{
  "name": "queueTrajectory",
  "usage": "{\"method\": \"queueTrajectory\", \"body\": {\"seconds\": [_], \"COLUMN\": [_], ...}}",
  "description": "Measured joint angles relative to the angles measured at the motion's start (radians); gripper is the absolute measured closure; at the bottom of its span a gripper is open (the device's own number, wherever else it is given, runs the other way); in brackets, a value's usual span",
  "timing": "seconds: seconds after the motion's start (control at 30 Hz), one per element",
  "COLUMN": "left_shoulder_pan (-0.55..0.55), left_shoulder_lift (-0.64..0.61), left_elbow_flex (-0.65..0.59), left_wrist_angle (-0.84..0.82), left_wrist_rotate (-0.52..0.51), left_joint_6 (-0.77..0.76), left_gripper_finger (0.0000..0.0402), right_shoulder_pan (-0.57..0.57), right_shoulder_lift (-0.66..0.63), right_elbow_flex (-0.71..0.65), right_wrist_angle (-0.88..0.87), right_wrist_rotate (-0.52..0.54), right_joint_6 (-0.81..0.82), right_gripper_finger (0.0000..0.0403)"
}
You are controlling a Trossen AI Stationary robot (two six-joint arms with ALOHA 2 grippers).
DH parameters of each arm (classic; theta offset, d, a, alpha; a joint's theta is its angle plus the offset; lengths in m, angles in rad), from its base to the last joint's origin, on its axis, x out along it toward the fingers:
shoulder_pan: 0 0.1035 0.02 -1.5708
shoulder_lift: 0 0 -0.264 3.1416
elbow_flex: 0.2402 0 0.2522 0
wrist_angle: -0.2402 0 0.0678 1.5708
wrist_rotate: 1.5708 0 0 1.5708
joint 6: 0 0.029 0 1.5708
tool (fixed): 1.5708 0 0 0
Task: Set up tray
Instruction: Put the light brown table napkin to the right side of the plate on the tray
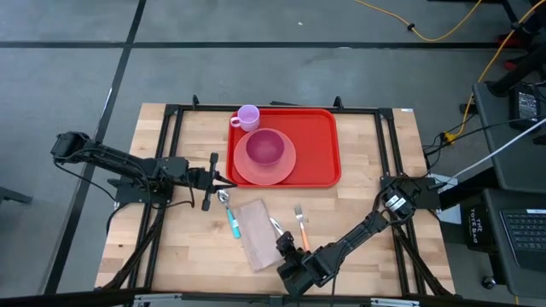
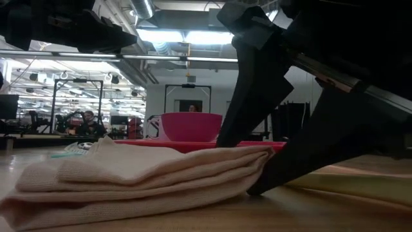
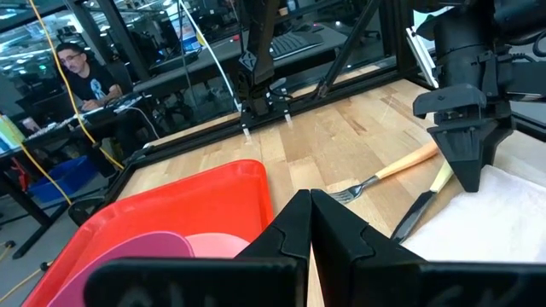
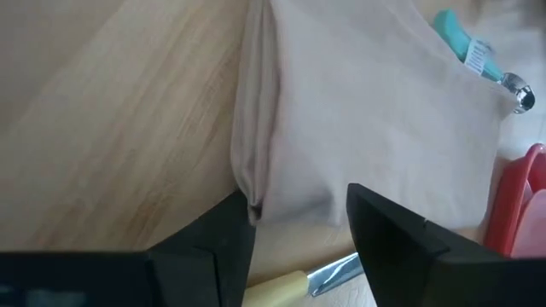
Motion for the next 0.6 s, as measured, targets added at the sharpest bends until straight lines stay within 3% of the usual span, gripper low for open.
{"method": "queueTrajectory", "body": {"seconds": [0.6], "left_shoulder_pan": [0.0], "left_shoulder_lift": [0.0], "left_elbow_flex": [0.0], "left_wrist_angle": [0.0], "left_wrist_rotate": [0.0], "left_joint_6": [-0.001], "left_gripper_finger": [0.0398], "right_shoulder_pan": [-0.001], "right_shoulder_lift": [0.002], "right_elbow_flex": [-0.002], "right_wrist_angle": [0.085], "right_wrist_rotate": [-0.002], "right_joint_6": [-0.053], "right_gripper_finger": [0.0215]}}
